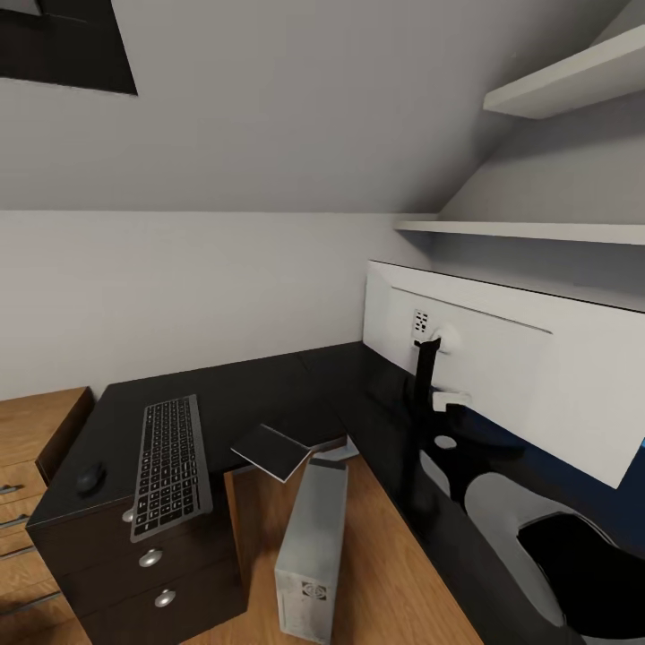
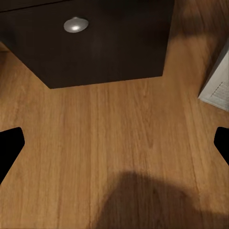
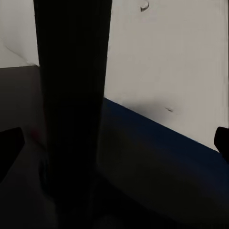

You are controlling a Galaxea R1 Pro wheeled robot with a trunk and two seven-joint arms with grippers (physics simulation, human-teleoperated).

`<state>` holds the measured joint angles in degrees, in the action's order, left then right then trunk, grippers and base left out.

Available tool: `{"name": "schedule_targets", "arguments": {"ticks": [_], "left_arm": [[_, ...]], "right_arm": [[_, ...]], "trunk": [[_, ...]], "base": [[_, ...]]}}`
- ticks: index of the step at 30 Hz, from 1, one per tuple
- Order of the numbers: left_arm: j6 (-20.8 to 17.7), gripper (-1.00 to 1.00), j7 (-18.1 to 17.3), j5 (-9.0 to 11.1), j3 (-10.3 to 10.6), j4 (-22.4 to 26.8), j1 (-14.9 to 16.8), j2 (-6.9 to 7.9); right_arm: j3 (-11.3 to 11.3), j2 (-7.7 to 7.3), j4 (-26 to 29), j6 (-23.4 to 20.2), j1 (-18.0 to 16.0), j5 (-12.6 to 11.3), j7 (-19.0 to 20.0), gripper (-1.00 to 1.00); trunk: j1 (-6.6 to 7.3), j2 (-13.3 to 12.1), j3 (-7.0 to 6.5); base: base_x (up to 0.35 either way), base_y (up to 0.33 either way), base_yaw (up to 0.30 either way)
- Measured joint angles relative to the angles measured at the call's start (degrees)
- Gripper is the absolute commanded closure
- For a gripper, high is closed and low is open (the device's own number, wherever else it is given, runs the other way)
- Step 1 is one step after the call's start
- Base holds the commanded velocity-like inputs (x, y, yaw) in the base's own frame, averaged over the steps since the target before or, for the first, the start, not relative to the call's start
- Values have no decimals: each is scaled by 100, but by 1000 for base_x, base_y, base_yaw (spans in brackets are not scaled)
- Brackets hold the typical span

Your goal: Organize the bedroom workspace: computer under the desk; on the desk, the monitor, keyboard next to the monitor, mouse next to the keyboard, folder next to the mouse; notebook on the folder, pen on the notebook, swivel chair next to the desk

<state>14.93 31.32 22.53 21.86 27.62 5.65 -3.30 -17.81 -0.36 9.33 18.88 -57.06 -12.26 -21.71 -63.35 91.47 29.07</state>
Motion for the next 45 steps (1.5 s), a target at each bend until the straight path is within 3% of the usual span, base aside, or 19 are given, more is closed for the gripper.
{"name": "schedule_targets", "arguments": {"ticks": [11,45], "left_arm": [[1,-100,0,-2,-7,0,0,0],[1,-100,0,6,-7,-8,0,-9]], "right_arm": [[-3,2,-326,184,-3,-122,470,-100],[-25,-102,-341,189,-2,-113,496,-100]], "trunk": [[0,0,0],[0,0,0]], "base": [[0,0,0],[70,0,0]]}}
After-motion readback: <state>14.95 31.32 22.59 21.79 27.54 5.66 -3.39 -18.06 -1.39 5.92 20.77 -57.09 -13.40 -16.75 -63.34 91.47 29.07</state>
